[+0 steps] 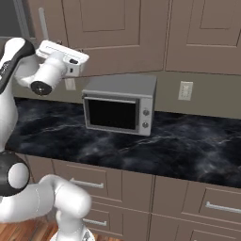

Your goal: Open the cabinet and move the ladle to the pot. Then close the cabinet.

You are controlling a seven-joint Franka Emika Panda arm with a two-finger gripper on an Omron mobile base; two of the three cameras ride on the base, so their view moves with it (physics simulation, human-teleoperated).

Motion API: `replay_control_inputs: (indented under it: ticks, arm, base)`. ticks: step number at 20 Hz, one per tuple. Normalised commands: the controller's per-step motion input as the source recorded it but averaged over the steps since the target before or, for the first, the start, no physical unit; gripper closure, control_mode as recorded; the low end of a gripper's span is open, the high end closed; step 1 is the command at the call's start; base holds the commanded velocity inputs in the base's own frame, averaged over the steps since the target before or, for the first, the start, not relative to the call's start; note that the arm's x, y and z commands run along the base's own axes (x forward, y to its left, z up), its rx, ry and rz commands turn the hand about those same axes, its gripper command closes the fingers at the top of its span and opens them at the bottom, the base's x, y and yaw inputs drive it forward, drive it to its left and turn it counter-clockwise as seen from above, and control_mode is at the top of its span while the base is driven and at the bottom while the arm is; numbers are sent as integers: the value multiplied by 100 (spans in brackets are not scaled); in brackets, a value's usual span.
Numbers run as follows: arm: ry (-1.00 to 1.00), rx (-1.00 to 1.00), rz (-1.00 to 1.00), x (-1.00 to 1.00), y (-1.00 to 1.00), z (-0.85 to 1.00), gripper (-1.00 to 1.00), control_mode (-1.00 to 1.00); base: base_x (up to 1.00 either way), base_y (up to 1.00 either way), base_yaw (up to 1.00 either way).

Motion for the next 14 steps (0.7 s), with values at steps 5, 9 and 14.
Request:
replay_control_inputs:
  ticks: [5,9,14]
  arm:
    - [12,0,-30,61,-4,5,-100,-100]
    - [15,0,-25,55,-14,5,-100,-100]
    - [14,0,-19,38,-19,18,-100,-100]
  base:
    - [0,0,0]
    - [0,0,0]
    - [0,0,0]
